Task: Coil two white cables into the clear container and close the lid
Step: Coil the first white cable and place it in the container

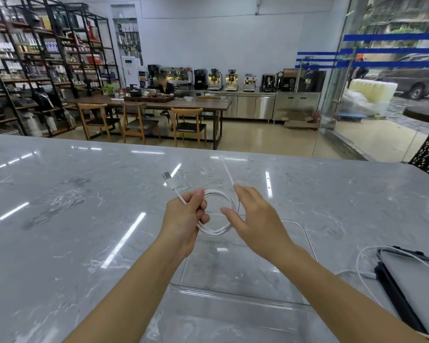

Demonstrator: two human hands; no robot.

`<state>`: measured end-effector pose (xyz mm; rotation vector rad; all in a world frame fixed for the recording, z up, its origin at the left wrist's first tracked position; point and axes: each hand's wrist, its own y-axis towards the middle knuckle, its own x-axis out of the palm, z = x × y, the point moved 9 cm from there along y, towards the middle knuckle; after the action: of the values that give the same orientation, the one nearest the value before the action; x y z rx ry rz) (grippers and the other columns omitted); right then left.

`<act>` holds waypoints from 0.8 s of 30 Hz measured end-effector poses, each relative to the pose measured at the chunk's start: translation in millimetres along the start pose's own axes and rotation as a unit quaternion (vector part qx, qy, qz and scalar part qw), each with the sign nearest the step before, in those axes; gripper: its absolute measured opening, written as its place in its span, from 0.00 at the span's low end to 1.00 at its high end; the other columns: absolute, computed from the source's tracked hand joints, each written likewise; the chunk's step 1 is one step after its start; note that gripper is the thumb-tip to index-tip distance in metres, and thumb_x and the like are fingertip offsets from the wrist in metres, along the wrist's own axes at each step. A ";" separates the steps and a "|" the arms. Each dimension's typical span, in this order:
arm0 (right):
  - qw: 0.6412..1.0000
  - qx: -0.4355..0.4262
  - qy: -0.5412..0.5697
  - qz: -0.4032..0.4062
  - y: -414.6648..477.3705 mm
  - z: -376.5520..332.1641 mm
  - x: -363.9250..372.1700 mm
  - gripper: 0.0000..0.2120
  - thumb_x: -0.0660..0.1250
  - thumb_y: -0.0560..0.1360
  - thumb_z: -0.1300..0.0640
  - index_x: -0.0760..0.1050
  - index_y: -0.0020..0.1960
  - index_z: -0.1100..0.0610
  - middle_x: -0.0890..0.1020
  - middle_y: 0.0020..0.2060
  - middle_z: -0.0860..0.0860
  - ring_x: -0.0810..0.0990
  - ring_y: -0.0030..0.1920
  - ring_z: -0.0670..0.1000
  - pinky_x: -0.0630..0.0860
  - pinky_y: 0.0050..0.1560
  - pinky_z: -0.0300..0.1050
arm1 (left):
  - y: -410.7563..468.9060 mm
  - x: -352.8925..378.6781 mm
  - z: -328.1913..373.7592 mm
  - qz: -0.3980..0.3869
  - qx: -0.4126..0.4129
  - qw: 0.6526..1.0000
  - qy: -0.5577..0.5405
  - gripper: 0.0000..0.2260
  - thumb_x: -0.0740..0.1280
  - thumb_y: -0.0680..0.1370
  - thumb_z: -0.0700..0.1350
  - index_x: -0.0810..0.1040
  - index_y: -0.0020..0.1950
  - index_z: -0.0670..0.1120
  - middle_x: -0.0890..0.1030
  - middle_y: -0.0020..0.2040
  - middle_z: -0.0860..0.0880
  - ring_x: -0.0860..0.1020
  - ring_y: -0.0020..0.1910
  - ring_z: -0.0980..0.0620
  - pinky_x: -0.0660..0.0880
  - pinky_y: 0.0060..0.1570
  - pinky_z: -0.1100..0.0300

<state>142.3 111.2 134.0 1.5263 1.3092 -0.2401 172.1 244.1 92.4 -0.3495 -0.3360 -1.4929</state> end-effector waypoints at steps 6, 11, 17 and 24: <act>0.994 0.099 0.042 -0.018 7.0 19.3 6.0 0.11 0.64 0.74 0.62 0.74 0.57 0.59 0.75 0.50 0.54 0.73 0.46 0.52 0.67 0.46 0.40 | -10.4 32.5 12.1 -0.114 0.127 0.953 0.252 0.07 0.59 0.79 0.40 0.77 0.50 0.47 0.73 0.31 0.53 0.71 0.27 0.61 0.71 0.33 0.69; 0.981 0.142 0.125 -0.048 3.9 25.6 11.1 0.03 0.63 0.74 0.65 0.75 0.42 0.61 0.78 0.39 0.56 0.77 0.41 0.55 0.73 0.42 0.46 | -10.5 34.7 13.8 -0.016 0.243 0.747 0.619 0.09 0.56 0.81 0.45 0.75 0.49 0.45 0.75 0.43 0.49 0.71 0.45 0.49 0.59 0.41 0.63; 0.984 0.142 0.095 -0.056 3.1 32.8 14.1 0.06 0.65 0.74 0.62 0.70 0.40 0.56 0.75 0.38 0.50 0.72 0.39 0.51 0.66 0.38 0.41 | -7.4 34.3 0.3 -0.046 0.217 0.795 0.564 0.07 0.55 0.80 0.42 0.71 0.48 0.48 0.79 0.39 0.48 0.75 0.37 0.50 0.69 0.42 0.53; 0.980 -0.132 -0.111 0.097 -6.0 -19.8 -21.8 0.14 0.73 0.65 0.68 0.76 0.48 0.57 0.79 0.40 0.58 0.76 0.29 0.56 0.73 0.29 0.44 | -1.4 40.6 -3.9 -0.144 0.106 0.894 0.411 0.10 0.56 0.80 0.47 0.72 0.42 0.48 0.79 0.25 0.51 0.79 0.27 0.57 0.72 0.34 0.62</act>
<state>120.3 112.8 154.4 1.3479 0.9666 -0.1040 172.8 205.7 106.2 0.5358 0.1414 -1.7312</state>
